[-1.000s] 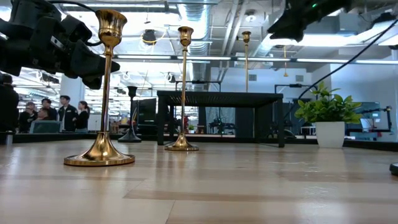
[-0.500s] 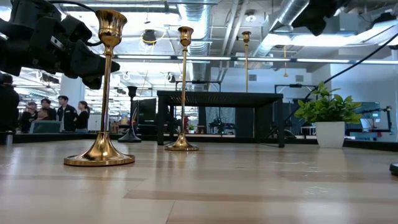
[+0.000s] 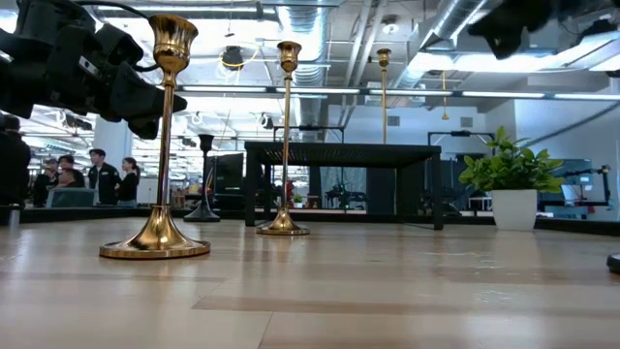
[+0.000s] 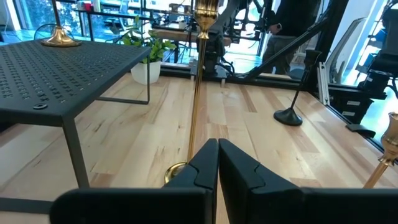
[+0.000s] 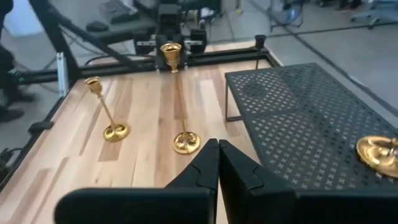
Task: Pick & Place candle stick holders
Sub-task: Put the top gold candle holder on the shelf
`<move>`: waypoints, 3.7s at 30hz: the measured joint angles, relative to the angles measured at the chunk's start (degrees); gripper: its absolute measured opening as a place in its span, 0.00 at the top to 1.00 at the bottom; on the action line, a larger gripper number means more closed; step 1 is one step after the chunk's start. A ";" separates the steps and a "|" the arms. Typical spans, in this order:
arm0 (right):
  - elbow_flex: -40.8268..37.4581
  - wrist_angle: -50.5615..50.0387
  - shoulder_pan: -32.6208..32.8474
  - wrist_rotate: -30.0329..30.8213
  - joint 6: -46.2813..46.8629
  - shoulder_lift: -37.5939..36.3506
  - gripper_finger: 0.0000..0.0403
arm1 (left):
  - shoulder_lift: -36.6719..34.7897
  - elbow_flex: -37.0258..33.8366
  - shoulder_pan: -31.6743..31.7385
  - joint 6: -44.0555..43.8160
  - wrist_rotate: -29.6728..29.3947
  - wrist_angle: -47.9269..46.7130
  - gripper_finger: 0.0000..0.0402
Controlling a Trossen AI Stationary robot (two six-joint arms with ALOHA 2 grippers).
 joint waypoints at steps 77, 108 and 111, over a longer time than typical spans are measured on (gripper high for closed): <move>-26.62 28.44 20.51 8.28 2.96 -8.21 1.00 | 49.86 21.89 -4.55 4.27 -1.77 26.07 0.39; -26.62 28.46 20.51 8.26 2.77 -8.22 1.00 | 49.88 23.98 -4.55 2.06 -5.64 26.74 0.47; -26.62 28.46 20.51 8.26 2.78 -8.23 1.00 | 49.88 23.98 -4.55 1.79 -5.64 26.72 0.51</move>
